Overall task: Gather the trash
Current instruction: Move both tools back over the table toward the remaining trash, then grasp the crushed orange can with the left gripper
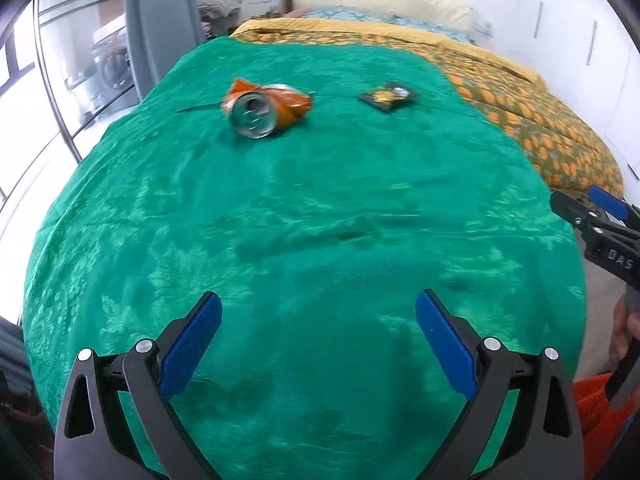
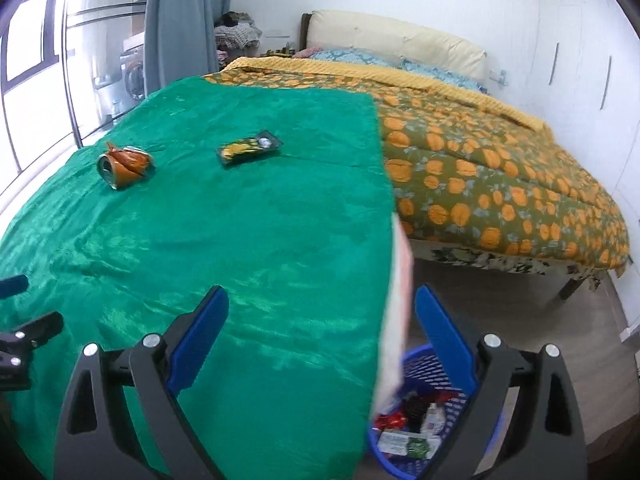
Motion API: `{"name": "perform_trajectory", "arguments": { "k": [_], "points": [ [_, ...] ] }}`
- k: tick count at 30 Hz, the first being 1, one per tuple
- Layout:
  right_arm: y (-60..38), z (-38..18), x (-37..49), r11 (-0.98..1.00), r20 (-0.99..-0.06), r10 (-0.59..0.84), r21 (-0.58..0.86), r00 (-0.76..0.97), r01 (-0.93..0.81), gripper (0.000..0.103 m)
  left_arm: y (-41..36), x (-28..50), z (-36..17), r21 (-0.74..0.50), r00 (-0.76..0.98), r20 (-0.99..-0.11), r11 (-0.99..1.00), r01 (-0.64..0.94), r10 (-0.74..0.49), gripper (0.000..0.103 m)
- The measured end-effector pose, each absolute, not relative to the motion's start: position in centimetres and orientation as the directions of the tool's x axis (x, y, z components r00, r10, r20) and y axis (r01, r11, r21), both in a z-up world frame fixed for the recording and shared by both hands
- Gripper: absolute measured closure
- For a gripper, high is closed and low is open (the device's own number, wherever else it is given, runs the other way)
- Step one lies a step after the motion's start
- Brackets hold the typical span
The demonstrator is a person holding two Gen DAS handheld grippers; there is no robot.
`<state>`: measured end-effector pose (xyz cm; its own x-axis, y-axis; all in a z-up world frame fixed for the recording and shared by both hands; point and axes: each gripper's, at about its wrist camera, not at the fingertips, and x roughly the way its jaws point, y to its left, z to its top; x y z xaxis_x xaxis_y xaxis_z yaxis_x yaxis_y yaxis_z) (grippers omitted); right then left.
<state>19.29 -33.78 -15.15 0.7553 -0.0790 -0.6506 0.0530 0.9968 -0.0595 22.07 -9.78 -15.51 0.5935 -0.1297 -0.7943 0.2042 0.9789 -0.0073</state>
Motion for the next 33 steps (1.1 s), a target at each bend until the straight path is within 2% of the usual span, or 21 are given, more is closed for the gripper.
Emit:
{"name": "perform_trajectory", "arguments": {
  "k": [8, 15, 33],
  "points": [
    [-28.5, -16.5, 21.5, 0.991, -0.700, 0.081, -0.018, 0.709, -0.131, 0.011, -7.3, 23.9, -16.6, -0.035, 0.563, -0.821, 0.993, 0.117, -0.095, 0.006],
    [-25.9, -18.1, 22.0, 0.973, -0.737, 0.106, -0.061, 0.667, -0.222, 0.011, -8.5, 24.9, -15.8, 0.060, 0.595, -0.803, 0.988, 0.145, -0.039, 0.006],
    [-26.1, -18.6, 21.9, 0.974, -0.745, 0.114, -0.046, 0.657, -0.221, 0.010, -10.5, 28.8, -14.5, 0.091, 0.618, -0.785, 0.977, 0.192, -0.048, 0.006]
  ]
}}
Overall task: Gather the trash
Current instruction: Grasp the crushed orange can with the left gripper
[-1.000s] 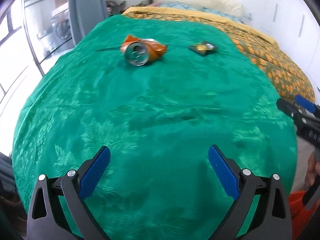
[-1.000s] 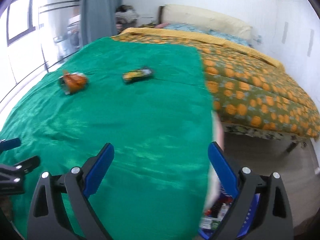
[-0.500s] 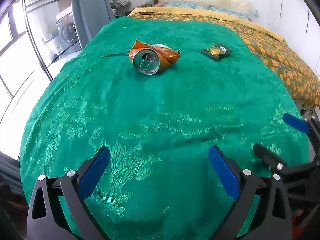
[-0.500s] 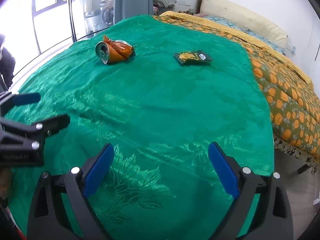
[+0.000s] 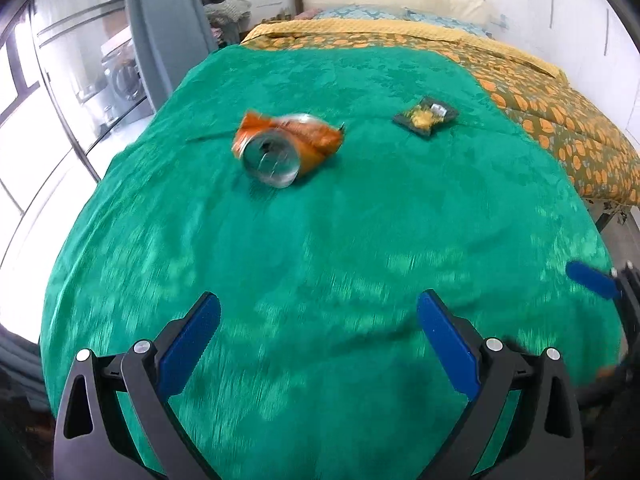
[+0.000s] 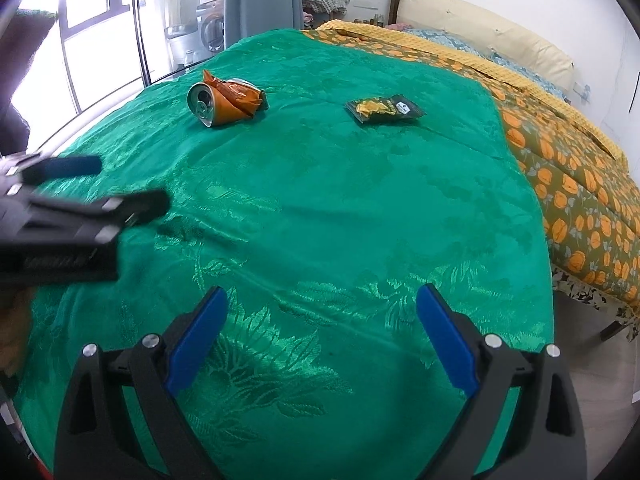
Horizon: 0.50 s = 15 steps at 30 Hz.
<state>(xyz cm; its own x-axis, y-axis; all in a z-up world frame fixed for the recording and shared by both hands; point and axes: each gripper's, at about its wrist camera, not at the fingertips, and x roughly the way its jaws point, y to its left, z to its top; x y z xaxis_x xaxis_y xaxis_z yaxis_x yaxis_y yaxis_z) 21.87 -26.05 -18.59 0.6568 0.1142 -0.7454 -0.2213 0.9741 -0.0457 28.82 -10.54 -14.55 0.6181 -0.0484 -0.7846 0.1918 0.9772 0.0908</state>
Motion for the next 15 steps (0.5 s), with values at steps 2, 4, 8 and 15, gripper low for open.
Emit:
{"name": "perform_trajectory", "arguments": {
  "k": [2, 4, 8, 15],
  "points": [
    [-26.1, -18.6, 21.9, 0.975, -0.746, 0.116, -0.042, 0.656, -0.220, 0.011, -11.3, 31.0, -14.3, 0.093, 0.630, -0.774, 0.975, 0.202, -0.057, 0.006],
    [-26.2, -18.6, 21.9, 0.975, -0.745, 0.119, -0.037, 0.656, -0.219, 0.011, -11.5, 32.8, -14.5, 0.077, 0.625, -0.778, 0.979, 0.189, -0.060, 0.006],
    [-26.4, -18.6, 21.9, 0.976, -0.747, 0.129, -0.022, 0.653, -0.218, 0.011, -11.3, 37.0, -15.6, 0.023, 0.601, -0.798, 0.993, 0.116, -0.052, 0.006],
    [-26.7, -18.6, 21.8, 0.975, -0.745, 0.147, -0.001, 0.650, -0.222, 0.011, -7.2, 40.8, -16.0, 0.005, 0.595, -0.803, 1.000, -0.018, 0.015, 0.006]
  ]
}}
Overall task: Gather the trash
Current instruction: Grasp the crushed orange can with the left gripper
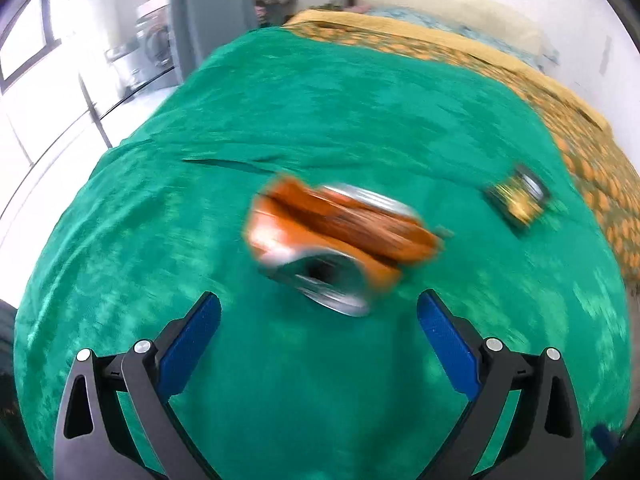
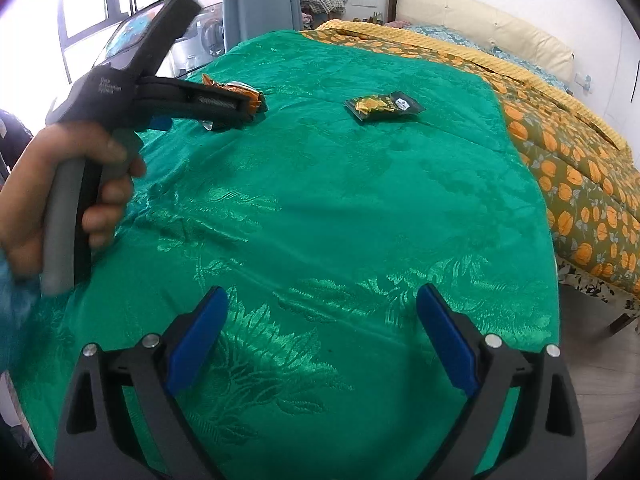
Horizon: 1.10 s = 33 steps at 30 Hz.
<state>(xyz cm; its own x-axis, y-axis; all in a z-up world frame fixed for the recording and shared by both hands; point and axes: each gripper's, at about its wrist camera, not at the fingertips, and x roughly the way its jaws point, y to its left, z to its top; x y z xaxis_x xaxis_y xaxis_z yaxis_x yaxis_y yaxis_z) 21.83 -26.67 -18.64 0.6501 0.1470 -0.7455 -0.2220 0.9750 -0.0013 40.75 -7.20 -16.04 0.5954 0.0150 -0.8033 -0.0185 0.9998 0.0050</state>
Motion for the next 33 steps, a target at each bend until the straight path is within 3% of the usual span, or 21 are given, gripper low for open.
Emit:
{"name": "perform_trajectory", "arguments": {
  "k": [7, 13, 17, 22, 28, 30, 32, 33],
  "points": [
    [-26.3, -18.7, 22.0, 0.973, -0.752, 0.140, -0.016, 0.644, -0.231, 0.011, -0.9, 41.2, -14.9, -0.004, 0.606, -0.791, 0.991, -0.137, 0.081, 0.006],
    [-26.1, -18.8, 21.9, 0.972, -0.754, 0.129, -0.032, 0.644, -0.232, 0.011, -2.8, 39.6, -14.0, -0.110, 0.630, -0.768, 0.993, 0.051, -0.117, 0.006],
    [-26.2, -18.8, 21.8, 0.973, -0.749, 0.126, -0.034, 0.650, -0.227, 0.011, -4.5, 41.5, -12.9, -0.178, 0.654, -0.741, 0.984, 0.030, -0.154, 0.006],
    [-26.2, -18.7, 21.6, 0.972, -0.747, 0.132, -0.031, 0.651, -0.233, 0.011, -6.3, 44.6, -13.1, -0.143, 0.649, -0.756, 0.989, -0.036, -0.086, 0.006],
    [-26.3, -18.6, 21.3, 0.971, -0.747, 0.141, -0.024, 0.650, -0.239, 0.011, -6.2, 47.0, -15.5, -0.051, 0.551, -0.834, 0.994, -0.096, 0.010, 0.006],
    [-26.3, -18.6, 21.3, 0.970, -0.747, 0.145, -0.021, 0.649, -0.242, 0.011, -5.9, 46.7, -15.6, -0.071, 0.563, -0.826, 0.995, -0.069, -0.020, 0.024],
    [-26.3, -18.6, 21.3, 0.970, -0.748, 0.146, -0.021, 0.648, -0.243, 0.011, -5.7, 46.1, -15.5, -0.078, 0.569, -0.821, 0.996, -0.031, -0.046, 0.028],
    [-26.3, -18.6, 21.3, 0.970, -0.747, 0.146, -0.020, 0.648, -0.242, 0.011, -5.7, 45.6, -15.2, -0.070, 0.583, -0.811, 0.998, -0.008, -0.052, 0.036]
  ]
}}
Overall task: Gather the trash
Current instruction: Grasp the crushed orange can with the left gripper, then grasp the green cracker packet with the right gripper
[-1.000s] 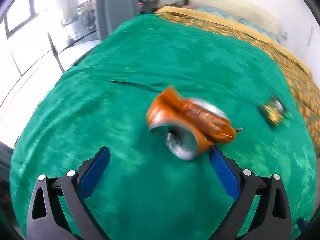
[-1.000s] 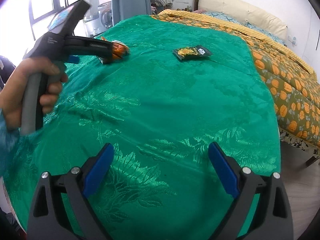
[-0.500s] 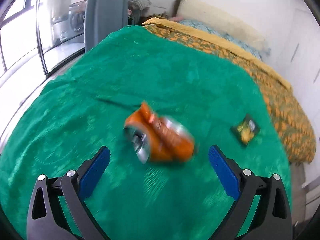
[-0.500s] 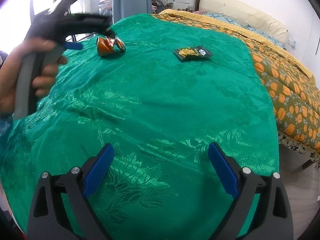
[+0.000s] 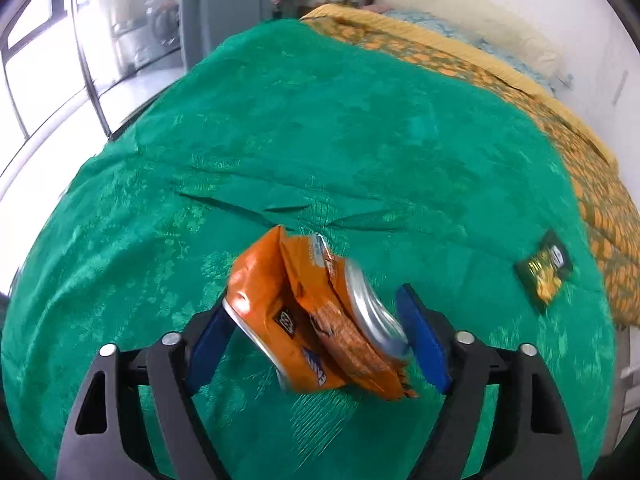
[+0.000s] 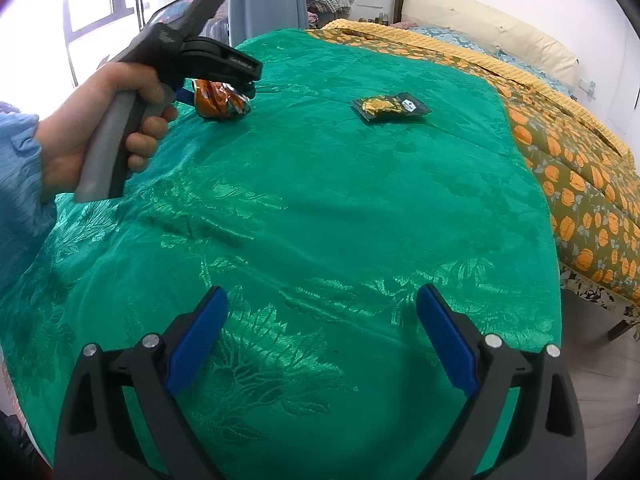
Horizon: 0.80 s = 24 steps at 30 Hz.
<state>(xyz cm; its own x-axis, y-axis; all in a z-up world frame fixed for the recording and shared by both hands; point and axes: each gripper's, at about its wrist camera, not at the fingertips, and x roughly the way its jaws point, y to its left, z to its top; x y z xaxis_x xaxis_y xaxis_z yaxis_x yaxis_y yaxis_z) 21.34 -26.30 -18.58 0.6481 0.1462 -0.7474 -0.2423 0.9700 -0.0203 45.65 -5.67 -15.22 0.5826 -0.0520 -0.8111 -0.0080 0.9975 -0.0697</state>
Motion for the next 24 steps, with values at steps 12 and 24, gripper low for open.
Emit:
{"name": "perform_trajectory", "arguments": {
  "k": [12, 24],
  "points": [
    [-26.6, -18.6, 21.5, 0.976, -0.743, 0.138, -0.010, 0.655, -0.217, 0.011, -4.7, 34.2, -12.7, -0.067, 0.522, -0.803, 0.914, 0.400, -0.288, 0.049],
    [-27.9, -18.3, 21.7, 0.980, -0.734, 0.172, 0.057, 0.657, -0.193, 0.011, -6.1, 33.0, -17.2, -0.022, 0.531, -0.815, 0.928, 0.372, -0.232, 0.013]
  ]
}}
